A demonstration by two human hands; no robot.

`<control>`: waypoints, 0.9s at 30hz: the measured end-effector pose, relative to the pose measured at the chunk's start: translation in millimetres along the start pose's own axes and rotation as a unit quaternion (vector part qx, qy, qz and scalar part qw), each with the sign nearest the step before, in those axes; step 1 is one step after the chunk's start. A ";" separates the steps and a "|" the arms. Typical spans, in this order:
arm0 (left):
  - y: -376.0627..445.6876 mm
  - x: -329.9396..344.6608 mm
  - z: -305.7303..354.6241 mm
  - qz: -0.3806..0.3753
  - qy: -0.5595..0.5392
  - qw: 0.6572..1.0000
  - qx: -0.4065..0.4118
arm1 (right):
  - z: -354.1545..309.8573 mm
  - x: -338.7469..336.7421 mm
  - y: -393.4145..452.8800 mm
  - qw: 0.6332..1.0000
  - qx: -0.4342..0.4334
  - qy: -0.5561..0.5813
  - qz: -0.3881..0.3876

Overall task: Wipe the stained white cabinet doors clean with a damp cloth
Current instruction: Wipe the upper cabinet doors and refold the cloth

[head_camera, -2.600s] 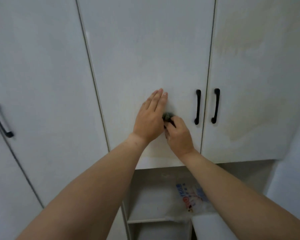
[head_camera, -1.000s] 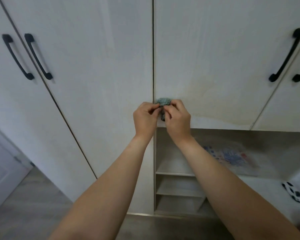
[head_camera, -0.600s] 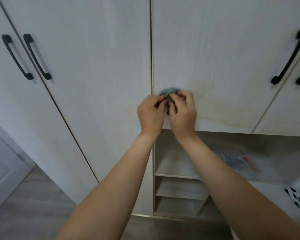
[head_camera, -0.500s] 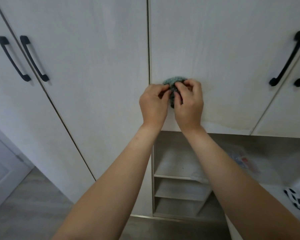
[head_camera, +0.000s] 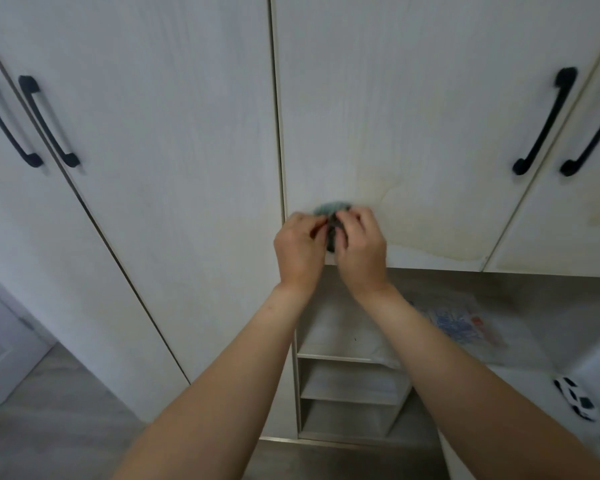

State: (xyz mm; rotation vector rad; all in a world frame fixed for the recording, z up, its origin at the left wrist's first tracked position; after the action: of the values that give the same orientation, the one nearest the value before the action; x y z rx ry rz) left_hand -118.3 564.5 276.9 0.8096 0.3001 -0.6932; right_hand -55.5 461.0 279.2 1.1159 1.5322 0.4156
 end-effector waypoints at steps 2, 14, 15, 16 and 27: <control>25.2 -14.0 30.5 0.033 -0.032 0.998 0.031 | -6.6 -30.9 31.3 0.998 -0.005 -0.004 0.061; -20.5 46.7 3.3 0.023 -0.076 0.996 -0.045 | 37.0 -1.1 -32.0 0.998 0.010 -0.014 0.064; -30.8 54.0 -7.6 0.023 -0.071 0.995 -0.061 | 40.6 9.8 -43.5 0.999 0.012 -0.017 0.038; -39.5 60.1 -16.7 0.017 -0.066 0.995 -0.076 | 43.4 18.0 -53.9 1.000 0.016 -0.019 0.013; 4.1 26.7 50.4 0.026 -0.027 0.998 -0.044 | 21.6 -38.1 1.8 0.998 0.032 0.020 0.051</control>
State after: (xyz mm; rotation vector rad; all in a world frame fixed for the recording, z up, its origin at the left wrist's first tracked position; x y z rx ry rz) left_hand -96.2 516.8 299.4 0.7121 0.2574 -0.6470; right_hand -38.6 424.1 295.8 1.2467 1.5371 0.4643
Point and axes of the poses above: each hand's wrist, its own y-axis towards the middle knuckle, its own x-axis out of the palm, z = x × y, the point moved 6 cm from there along y, towards the middle knuckle, and after that the axes turned 14 degrees about -z, right-handed, at the moved point
